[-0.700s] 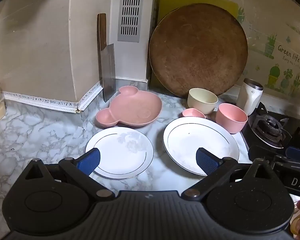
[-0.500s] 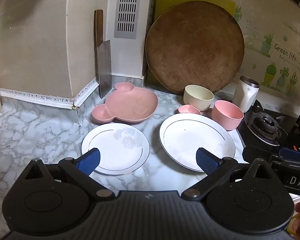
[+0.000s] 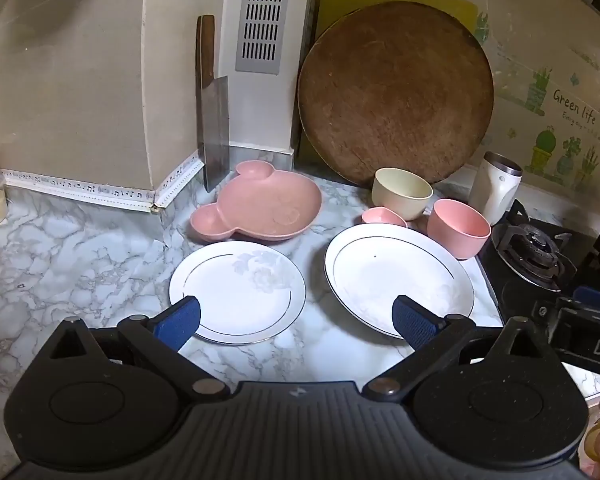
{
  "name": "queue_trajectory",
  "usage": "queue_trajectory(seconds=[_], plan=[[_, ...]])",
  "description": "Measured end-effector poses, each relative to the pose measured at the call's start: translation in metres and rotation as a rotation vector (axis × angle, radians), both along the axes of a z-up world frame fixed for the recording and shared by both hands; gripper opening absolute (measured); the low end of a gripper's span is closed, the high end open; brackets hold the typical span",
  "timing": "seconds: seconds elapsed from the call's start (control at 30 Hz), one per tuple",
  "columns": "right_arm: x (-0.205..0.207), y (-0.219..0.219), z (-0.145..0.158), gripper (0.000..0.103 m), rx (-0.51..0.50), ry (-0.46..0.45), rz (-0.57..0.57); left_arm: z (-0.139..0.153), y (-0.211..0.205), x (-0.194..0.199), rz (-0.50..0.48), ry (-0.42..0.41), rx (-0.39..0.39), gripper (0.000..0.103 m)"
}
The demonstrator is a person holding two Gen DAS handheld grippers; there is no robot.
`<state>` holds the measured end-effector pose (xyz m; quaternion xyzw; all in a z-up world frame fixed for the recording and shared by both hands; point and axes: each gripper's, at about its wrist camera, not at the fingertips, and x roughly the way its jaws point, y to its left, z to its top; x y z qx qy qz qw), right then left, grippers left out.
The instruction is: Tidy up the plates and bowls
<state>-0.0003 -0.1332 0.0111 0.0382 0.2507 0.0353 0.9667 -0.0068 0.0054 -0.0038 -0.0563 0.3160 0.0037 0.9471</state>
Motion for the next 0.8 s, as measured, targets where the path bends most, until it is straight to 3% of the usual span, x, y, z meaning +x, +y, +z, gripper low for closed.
queue_trajectory(seconds=[0.5, 0.8], plan=[[-0.006, 0.005, 0.006, 0.103, -0.03, -0.055, -0.008, 0.014, 0.003, -0.012, 0.006, -0.079, 0.017, 0.103], [-0.009, 0.005, 0.006, 0.103, -0.024, -0.048, -0.009, 0.013, 0.0, -0.014, -0.007, -0.062, 0.016, 0.103]])
